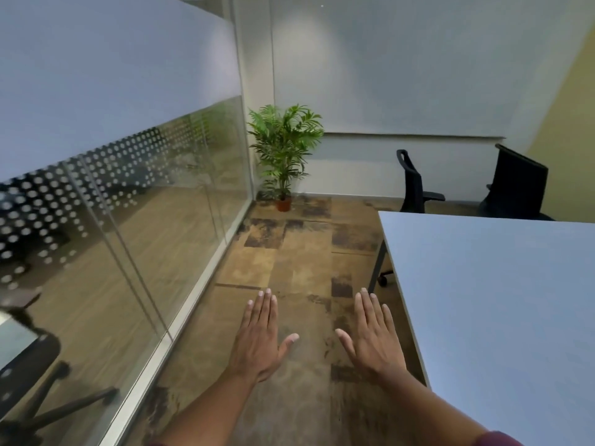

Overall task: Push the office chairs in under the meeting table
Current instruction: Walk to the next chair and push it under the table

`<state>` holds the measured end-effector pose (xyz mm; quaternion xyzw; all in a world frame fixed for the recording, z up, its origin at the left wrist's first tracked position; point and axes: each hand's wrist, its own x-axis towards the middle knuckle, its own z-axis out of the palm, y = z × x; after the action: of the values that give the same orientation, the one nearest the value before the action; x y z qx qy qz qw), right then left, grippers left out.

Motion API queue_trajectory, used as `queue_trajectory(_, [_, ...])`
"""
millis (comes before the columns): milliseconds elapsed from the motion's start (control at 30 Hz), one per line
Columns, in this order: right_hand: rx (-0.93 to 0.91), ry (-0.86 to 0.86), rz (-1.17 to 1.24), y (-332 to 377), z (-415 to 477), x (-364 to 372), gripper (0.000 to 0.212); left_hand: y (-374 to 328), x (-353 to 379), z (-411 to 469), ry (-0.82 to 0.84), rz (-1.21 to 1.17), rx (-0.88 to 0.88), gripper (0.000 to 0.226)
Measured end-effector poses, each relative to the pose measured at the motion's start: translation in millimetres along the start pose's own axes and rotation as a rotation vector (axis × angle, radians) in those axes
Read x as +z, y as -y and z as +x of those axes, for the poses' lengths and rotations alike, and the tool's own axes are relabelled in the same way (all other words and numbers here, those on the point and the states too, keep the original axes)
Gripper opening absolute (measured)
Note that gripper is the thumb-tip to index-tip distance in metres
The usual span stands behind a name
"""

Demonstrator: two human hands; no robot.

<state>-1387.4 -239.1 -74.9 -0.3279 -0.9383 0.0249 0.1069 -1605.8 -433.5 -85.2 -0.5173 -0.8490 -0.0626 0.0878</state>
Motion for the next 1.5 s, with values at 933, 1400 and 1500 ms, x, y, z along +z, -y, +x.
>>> queue_trajectory(933, [0.140,-0.016,0.053,-205,469,80,0.092,-1,123,530,0.050,-0.017,0.142,0.105])
queue_trajectory(1400, [0.211,-0.031,-0.008,-287,689,127,0.090,33,194,786,0.031,-0.020,0.222,0.105])
queue_trajectory(1500, [0.253,-0.061,-0.004,-297,746,131,0.090,46,207,851,0.020,-0.022,0.287,0.104])
